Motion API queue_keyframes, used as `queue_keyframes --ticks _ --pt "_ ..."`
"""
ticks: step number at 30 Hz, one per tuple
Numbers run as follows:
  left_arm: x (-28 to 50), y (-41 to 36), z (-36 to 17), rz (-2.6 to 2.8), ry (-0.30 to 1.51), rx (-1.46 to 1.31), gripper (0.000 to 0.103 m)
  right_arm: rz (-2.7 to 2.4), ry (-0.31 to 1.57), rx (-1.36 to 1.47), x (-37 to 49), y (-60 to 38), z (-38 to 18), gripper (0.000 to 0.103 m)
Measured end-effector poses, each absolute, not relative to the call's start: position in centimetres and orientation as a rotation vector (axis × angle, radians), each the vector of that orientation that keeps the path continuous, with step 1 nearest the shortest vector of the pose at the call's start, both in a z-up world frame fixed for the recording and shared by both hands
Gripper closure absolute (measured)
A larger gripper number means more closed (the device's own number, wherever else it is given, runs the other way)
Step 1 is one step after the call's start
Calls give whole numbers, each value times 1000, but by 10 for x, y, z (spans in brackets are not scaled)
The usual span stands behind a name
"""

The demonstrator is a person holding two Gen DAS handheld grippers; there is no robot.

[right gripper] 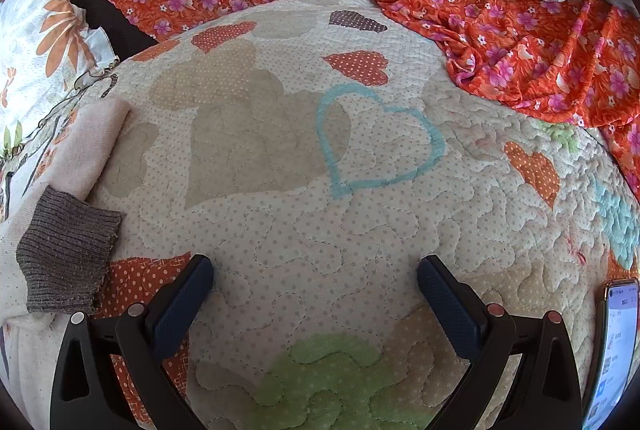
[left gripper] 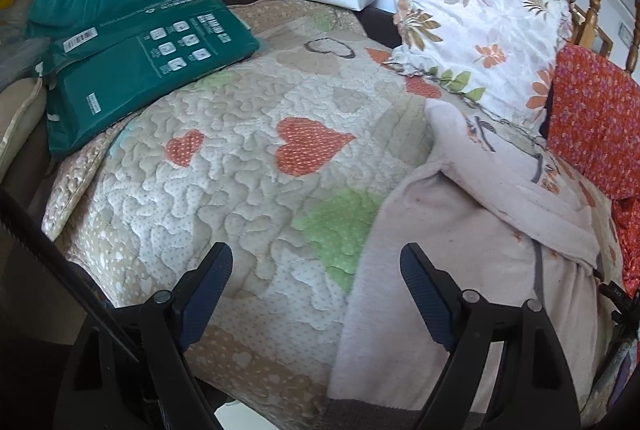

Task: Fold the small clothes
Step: 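Open the right gripper and move it away from the folded cardigan, then grasp the grey knit hem of the cardigan with both grippers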

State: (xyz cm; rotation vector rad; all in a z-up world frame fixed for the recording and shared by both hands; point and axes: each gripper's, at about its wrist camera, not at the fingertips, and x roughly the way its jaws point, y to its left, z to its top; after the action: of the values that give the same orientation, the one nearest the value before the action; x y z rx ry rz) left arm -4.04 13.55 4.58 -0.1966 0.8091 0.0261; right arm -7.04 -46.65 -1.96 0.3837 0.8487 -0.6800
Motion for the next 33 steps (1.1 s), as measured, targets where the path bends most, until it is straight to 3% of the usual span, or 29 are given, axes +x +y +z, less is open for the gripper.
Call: queue_keyframes --ticks 14,22,26,27,28,30,33 --pt "-16 138 7 -52 1001 -254 18 -686 855 373 -69 -466 -21 0" --pt "-17 127 6 -176 1016 -271 20 -674 864 407 -69 -474 -20 0" --pt "-22 127 7 -238 1032 -298 45 -604 933 505 -69 -482 -14 0" --pt "-23 127 6 -273 1046 -329 62 -575 930 539 -73 -479 -11 1" --pt "-24 128 3 -317 1075 -376 69 -551 918 571 -77 -474 -7 4" --pt "-28 128 0 -335 1090 -406 71 -413 882 662 -90 -452 2 22" --pt "-34 127 -1 -339 1091 -395 71 -284 896 654 -108 -412 8 25"
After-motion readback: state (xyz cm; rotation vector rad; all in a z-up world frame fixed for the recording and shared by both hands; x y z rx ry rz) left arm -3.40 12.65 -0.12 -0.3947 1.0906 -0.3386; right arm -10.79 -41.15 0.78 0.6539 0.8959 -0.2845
